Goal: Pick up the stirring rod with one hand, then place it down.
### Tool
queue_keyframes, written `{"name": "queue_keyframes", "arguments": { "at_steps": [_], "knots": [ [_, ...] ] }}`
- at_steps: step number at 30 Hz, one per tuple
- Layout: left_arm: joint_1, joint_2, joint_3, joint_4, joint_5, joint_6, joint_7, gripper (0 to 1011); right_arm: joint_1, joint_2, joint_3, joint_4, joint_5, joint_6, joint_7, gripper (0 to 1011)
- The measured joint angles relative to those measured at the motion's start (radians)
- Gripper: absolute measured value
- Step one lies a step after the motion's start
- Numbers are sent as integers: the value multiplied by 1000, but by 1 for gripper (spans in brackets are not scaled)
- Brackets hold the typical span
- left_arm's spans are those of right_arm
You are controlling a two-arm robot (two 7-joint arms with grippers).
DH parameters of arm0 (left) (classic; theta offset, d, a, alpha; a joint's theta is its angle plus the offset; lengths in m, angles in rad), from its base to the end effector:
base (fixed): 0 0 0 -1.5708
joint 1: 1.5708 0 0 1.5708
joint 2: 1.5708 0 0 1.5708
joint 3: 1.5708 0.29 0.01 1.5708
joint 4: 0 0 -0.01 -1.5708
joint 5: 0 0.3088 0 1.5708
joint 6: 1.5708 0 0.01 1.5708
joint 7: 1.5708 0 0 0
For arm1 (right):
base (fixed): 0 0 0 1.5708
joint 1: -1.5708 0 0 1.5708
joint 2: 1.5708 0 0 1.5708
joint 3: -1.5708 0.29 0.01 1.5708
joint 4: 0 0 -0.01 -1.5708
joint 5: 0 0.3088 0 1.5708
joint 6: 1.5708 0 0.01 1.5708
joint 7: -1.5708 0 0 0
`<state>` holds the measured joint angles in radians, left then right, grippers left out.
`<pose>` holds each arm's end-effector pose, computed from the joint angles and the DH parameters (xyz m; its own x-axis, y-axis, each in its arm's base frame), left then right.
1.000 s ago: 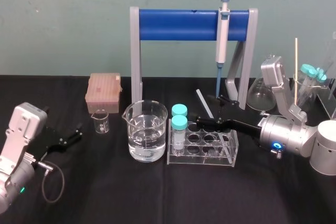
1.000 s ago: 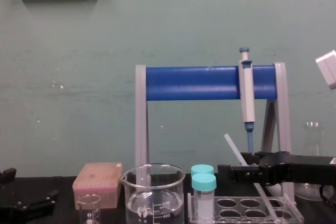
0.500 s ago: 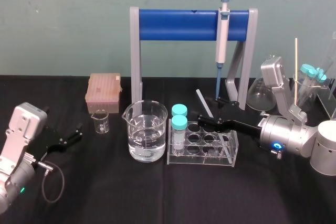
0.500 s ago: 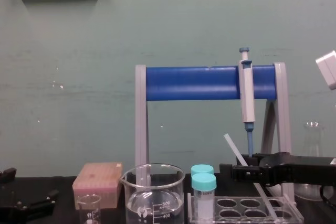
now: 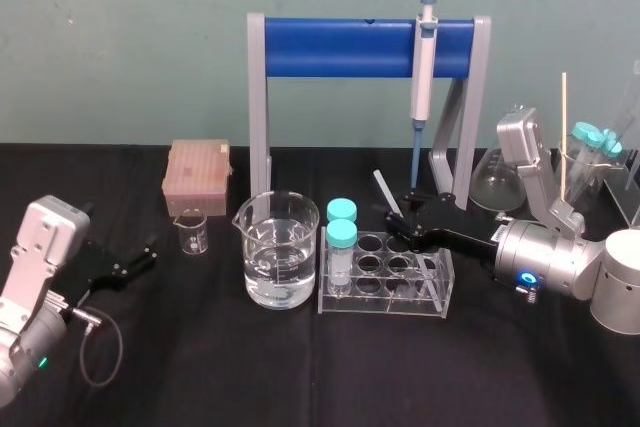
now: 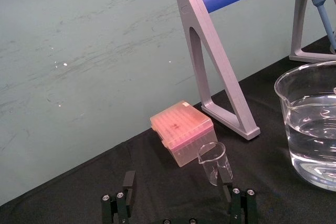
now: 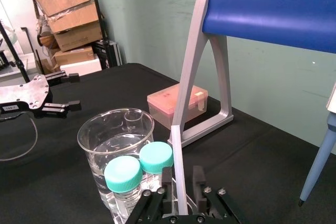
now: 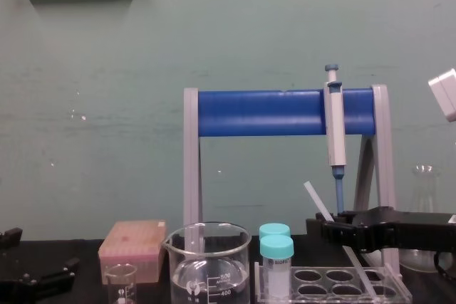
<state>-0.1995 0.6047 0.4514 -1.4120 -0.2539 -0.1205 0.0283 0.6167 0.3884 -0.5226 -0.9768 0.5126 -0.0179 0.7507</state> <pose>0.3581 0.0827 -0.3023 0.2923 0.8803 0.3738 -0.9553 0.2873 0.0703 0.4744 -0.0564 -0.2666 0.8009 -0.5985 -0.0195 0.5903 0.7946 -0.1423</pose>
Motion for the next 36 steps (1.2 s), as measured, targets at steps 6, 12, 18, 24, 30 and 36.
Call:
{"name": "queue_keyframes", "arguments": {
  "at_steps": [6, 12, 18, 24, 30, 36],
  "knots": [
    [0, 0, 0, 0, 0, 0, 0, 1000, 0, 0, 0, 0, 0, 0, 0, 110],
    [0, 0, 0, 0, 0, 0, 0, 1000, 0, 0, 0, 0, 0, 0, 0, 70],
    [0, 0, 0, 0, 0, 0, 0, 1000, 0, 0, 0, 0, 0, 0, 0, 70],
    [0, 0, 0, 0, 0, 0, 0, 1000, -4, 4, 17, -28, -10, -38, -23, 69],
    [0, 0, 0, 0, 0, 0, 0, 1000, -3, 10, 50, -79, -23, -94, -58, 70],
    [0, 0, 0, 0, 0, 0, 0, 1000, 10, 3, 107, -134, -12, -191, -68, 70]
  ]
}}
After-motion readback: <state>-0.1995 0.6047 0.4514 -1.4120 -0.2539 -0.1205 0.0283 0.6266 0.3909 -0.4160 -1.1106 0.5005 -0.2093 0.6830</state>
